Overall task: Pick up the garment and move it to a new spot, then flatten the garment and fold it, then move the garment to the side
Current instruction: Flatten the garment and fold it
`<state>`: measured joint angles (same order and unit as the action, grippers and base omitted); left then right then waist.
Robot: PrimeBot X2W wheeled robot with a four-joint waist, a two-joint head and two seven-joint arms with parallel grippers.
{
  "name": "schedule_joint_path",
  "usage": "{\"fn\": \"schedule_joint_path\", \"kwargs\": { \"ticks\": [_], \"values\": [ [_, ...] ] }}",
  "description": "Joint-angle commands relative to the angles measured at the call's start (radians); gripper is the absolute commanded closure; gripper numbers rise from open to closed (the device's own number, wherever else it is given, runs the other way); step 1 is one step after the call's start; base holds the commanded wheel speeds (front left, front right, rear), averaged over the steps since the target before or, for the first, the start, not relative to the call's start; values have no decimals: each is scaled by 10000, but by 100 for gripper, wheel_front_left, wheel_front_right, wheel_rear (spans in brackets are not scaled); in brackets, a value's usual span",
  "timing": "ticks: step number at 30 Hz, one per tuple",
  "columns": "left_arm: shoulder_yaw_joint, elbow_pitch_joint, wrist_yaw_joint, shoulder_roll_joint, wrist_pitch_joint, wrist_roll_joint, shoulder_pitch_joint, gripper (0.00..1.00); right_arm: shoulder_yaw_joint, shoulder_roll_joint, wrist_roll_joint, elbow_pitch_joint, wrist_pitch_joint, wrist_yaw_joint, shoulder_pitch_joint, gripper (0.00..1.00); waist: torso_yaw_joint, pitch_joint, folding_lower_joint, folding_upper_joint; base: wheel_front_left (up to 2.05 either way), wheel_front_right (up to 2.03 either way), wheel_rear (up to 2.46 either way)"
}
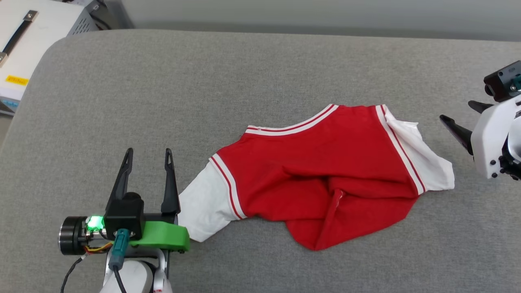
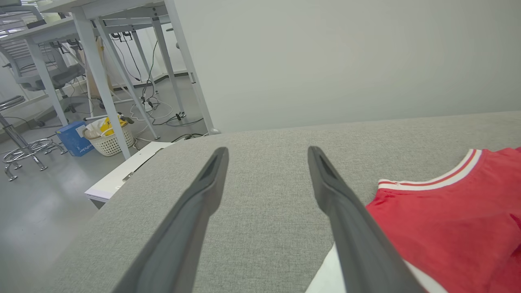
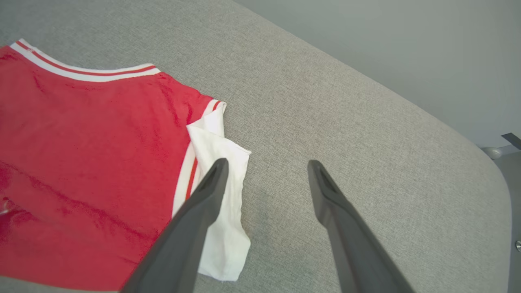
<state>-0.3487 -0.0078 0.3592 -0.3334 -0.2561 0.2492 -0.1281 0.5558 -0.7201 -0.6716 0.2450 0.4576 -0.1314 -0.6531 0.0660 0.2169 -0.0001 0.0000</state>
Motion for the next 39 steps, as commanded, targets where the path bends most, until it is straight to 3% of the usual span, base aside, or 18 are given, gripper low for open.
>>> {"fn": "schedule_joint_path", "kwargs": {
  "ticks": [1, 9, 19, 20, 21, 29, 39],
  "values": [
    [84, 32, -108, 167, -57, -178, -248, 0, 374, -92, -262, 240, 355, 7, -450, 0, 389, 536, 1, 0, 0, 0, 0],
    [436, 66, -591, 800, -57, -702, -692, 0, 2138, 117, -838, 1978, 1085, 7, -2145, 0, 764, 1511, 1, 0, 0, 0, 0],
    [946, 261, -1121, 1360, -57, -1131, -1094, 0, 4083, 562, -1716, 3569, 1151, 7, -2209, 0, 962, 1944, 1, 0, 0, 0, 0],
    [1012, 281, -1163, 1399, -57, -1169, -1082, 0, 4247, 536, -1811, 3610, 1089, 7, -2224, 82, 944, 1929, 1, 0, 0, 0, 0],
    [1070, 294, -1193, 1425, -57, -1198, -1065, 0, 4343, 516, -1866, 3630, 954, 7, -2261, 100, 918, 1909, 1, 0, 0, 0, 0],
    [1511, 424, -1443, 1586, -57, -1426, -799, 0, 4130, 164, -2415, 3757, -1696, 7, -2758, 100, 617, 1376, 1, 0, 0, 0, 0],
    [1959, 499, -1640, 1648, -57, -1610, -144, 0, 3071, -1189, -3401, 3790, -4112, 7, -1742, 100, 154, 506, 1, 0, 0, 0, 0]
  ]
}}
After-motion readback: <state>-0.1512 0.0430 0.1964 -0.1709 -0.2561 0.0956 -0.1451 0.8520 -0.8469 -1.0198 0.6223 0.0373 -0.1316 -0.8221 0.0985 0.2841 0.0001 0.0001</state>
